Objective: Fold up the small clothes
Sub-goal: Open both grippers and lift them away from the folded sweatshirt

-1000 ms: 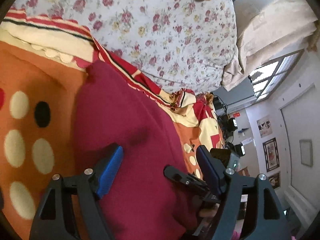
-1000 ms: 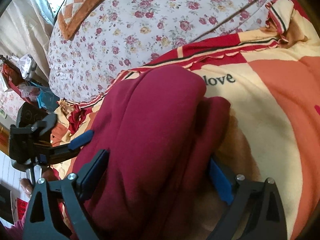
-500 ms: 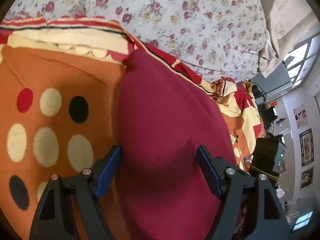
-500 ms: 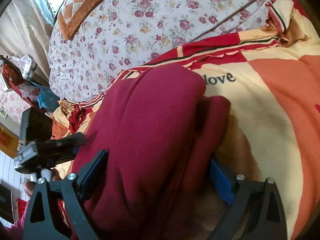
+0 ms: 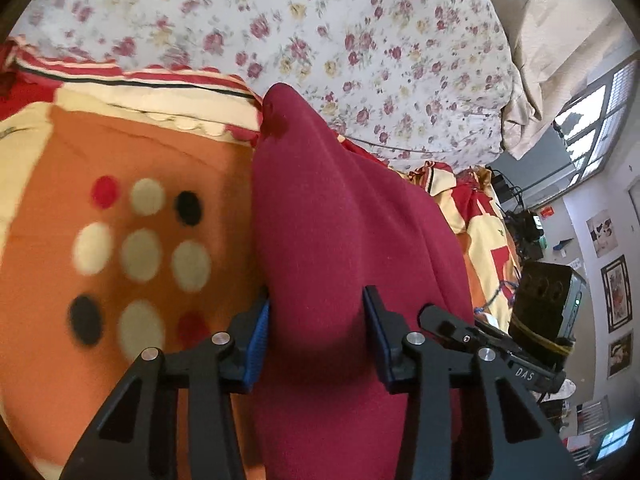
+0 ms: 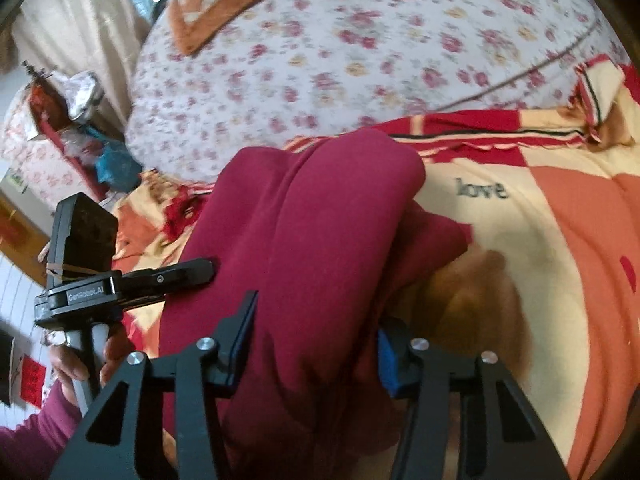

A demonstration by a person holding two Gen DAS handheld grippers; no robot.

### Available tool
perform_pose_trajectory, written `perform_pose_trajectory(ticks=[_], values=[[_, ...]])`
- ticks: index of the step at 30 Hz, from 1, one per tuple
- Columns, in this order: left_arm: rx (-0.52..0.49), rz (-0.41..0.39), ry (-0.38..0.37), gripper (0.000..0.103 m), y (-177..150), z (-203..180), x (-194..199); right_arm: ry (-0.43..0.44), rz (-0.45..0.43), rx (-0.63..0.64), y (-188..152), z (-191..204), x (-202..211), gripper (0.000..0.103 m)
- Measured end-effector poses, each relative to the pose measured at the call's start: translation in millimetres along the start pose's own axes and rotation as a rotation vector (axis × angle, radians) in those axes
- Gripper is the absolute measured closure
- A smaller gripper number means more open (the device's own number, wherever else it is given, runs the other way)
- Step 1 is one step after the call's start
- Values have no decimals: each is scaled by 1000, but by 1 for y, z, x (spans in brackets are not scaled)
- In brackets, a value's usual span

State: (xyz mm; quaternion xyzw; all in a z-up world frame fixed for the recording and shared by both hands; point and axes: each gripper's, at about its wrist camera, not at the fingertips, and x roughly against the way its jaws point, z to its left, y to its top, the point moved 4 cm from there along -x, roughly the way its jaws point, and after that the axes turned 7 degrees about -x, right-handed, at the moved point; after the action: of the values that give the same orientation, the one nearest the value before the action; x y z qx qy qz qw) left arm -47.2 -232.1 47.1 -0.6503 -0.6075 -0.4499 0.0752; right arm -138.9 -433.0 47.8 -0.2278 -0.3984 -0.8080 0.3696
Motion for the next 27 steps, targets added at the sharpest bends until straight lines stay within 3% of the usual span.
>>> perform_pose_trajectory(ticks=[6,9,11,13,16,18,20,25,27], values=[[80,21,80,81,-42,25,40,40,95,32,-32,36,-15,49],[107,39,143,81,-62,41,36,-42,131,51,-50,38,-37,38],[119,9,125,79,-67,46,38,-111,105,103,-57,36,-42,29],[125,-8,131,77,-69,43,42,-133,75,106,-61,35,-32,28],[73,-66,227,74,-68,33,55,-167,34,135,-61,40,-6,28],[25,-112,302,74,-67,27,64,-188,-7,199,-62,51,18,34],[-10,-150,363,74,-68,18,73,-170,-18,268,-65,68,35,54],[-37,-186,405,74,-75,4,78,-103,21,391,-102,106,41,64],[-60,-195,449,74,-79,-3,79,-128,43,442,-116,110,30,67]])
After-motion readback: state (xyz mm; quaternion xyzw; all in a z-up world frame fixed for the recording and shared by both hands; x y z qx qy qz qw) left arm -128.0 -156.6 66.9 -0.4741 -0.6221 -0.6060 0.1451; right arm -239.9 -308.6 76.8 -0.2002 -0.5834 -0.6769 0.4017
